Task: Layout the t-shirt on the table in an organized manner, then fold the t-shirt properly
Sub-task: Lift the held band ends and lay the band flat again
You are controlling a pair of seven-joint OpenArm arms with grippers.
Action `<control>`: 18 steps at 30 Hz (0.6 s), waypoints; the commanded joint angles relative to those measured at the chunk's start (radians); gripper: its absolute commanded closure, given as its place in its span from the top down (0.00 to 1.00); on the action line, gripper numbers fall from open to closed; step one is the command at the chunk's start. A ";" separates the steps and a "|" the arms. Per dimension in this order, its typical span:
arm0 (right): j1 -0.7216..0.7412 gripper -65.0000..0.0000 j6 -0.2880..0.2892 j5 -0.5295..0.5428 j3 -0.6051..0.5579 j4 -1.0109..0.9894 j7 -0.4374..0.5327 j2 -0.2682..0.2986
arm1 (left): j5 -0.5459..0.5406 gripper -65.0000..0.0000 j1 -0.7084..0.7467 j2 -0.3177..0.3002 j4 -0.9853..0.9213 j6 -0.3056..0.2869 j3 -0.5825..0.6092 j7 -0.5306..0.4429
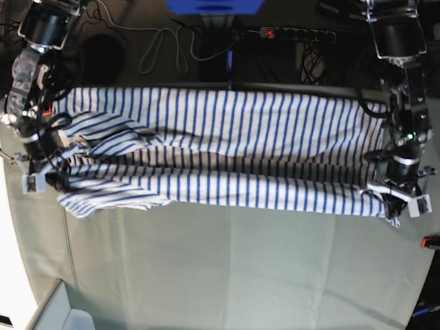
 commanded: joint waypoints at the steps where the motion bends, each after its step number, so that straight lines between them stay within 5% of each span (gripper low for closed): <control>1: 0.002 0.00 0.004 0.037 0.006 0.018 0.030 0.019 | -0.004 0.00 0.004 -0.011 0.027 0.005 -0.007 -0.025; 6: -0.060 0.00 0.004 0.087 0.006 0.019 0.036 0.022 | -0.004 0.00 0.074 0.029 0.062 0.005 -0.065 -0.025; 10: -0.122 0.00 0.004 0.085 0.003 0.018 0.129 0.017 | -0.004 0.00 0.102 0.072 0.073 0.005 -0.123 -0.023; 18: -0.178 0.00 0.004 0.082 0.004 -0.004 0.174 0.020 | -0.004 0.00 0.119 0.076 0.071 0.005 -0.133 -0.022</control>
